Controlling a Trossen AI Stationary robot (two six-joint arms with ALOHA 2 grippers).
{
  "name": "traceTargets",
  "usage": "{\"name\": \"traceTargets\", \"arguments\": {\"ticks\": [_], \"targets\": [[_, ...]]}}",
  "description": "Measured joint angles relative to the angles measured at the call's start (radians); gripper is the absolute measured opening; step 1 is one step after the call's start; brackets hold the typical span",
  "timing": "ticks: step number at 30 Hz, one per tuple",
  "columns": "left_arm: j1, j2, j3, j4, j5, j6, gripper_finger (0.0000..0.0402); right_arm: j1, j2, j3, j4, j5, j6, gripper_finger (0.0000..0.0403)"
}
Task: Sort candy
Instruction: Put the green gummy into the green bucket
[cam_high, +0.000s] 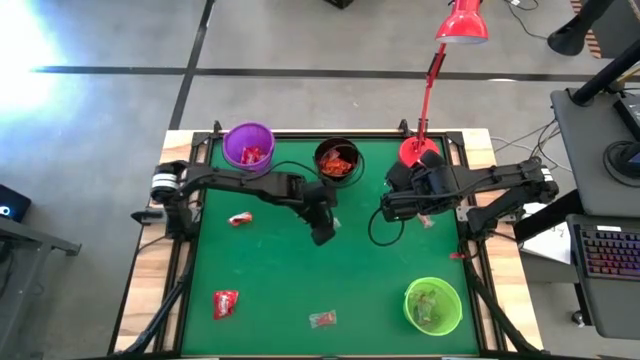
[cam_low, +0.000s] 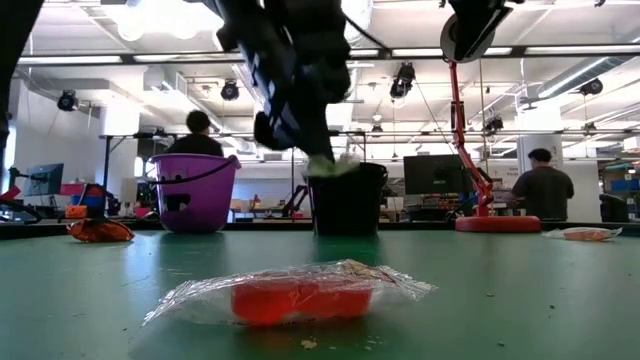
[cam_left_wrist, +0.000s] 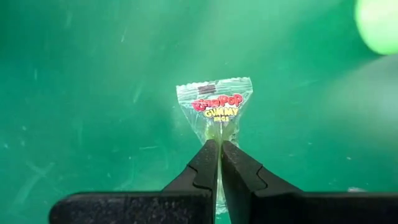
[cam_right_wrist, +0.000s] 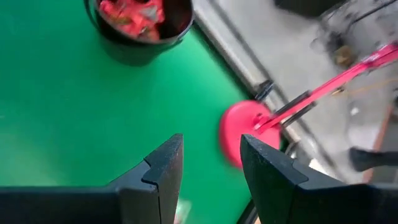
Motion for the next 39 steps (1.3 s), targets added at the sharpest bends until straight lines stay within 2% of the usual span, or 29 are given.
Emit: {"name": "traceTargets", "arguments": {"ticks": [5, 9, 11, 16, 19, 29, 36, 39], "targets": [[-0.011, -0.061, -0.001, -0.003, 0.000, 0.052, 0.0000, 0.000, 0.000, 0.010, -0.001, -0.178, 0.029, 0.0153], [-0.021, -0.103, 0.005, 0.000, 0.001, 0.104, 0.0000, 0.001, -0.001, 0.016, -0.003, -0.306, 0.117, 0.0153], [-0.026, -0.119, 0.009, 0.006, 0.007, 0.136, 0.0000, 0.006, -0.006, 0.021, -0.004, -0.337, 0.176, 0.0153], [-0.048, -0.129, 0.054, 0.011, 0.020, 0.231, 0.0000, 0.036, -0.024, 0.044, -0.005, -0.282, 0.403, 0.0150], [-0.058, -0.129, 0.080, 0.014, 0.021, 0.296, 0.0000, 0.060, -0.028, 0.057, 0.008, -0.260, 0.464, 0.0145], [-0.058, -0.147, 0.135, -0.001, 0.044, 0.426, 0.0000, 0.117, -0.017, 0.055, 0.313, -0.291, 0.322, 0.0141], [-0.058, -0.188, 0.139, -0.008, 0.044, 0.478, 0.0000, 0.165, 0.000, 0.053, 0.459, -0.221, 0.299, 0.0141], [-0.058, -0.196, 0.139, -0.019, 0.044, 0.484, 0.0000, 0.177, 0.015, 0.051, 0.464, -0.203, 0.322, 0.0141]]}}
